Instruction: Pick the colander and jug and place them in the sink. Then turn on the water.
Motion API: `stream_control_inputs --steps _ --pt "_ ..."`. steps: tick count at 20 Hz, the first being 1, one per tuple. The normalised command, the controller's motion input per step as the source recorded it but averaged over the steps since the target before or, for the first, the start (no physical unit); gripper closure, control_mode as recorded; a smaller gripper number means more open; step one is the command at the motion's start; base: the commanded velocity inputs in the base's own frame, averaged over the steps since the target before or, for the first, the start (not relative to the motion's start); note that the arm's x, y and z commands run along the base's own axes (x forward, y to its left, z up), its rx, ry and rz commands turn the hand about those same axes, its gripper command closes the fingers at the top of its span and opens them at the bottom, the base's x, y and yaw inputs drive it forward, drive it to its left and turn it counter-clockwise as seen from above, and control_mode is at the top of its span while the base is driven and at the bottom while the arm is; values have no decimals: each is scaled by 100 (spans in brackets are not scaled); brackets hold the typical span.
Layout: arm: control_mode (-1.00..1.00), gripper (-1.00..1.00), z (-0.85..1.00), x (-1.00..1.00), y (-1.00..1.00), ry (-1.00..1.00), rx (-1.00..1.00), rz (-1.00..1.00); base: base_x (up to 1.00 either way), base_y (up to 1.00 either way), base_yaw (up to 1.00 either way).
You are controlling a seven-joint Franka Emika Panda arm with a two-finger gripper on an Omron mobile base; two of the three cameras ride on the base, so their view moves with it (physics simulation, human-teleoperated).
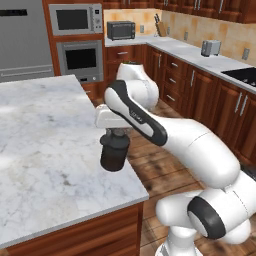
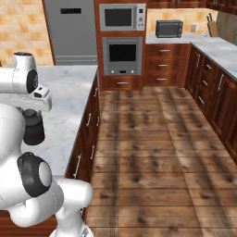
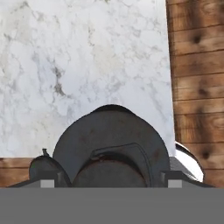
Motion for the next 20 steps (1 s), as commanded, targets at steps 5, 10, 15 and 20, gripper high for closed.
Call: stream_control_inputs --steps 5,10,15,20 --pt "-100 100 80 -1 0 6 -1 1 0 0 0" --pt "-100 100 33 -10 0 0 -15 0 0 0 0" --pt "-100 100 8 -12 1 0 -9 0 0 0 0" --pt "-100 100 0 0 0 0 0 0 0 0 0"
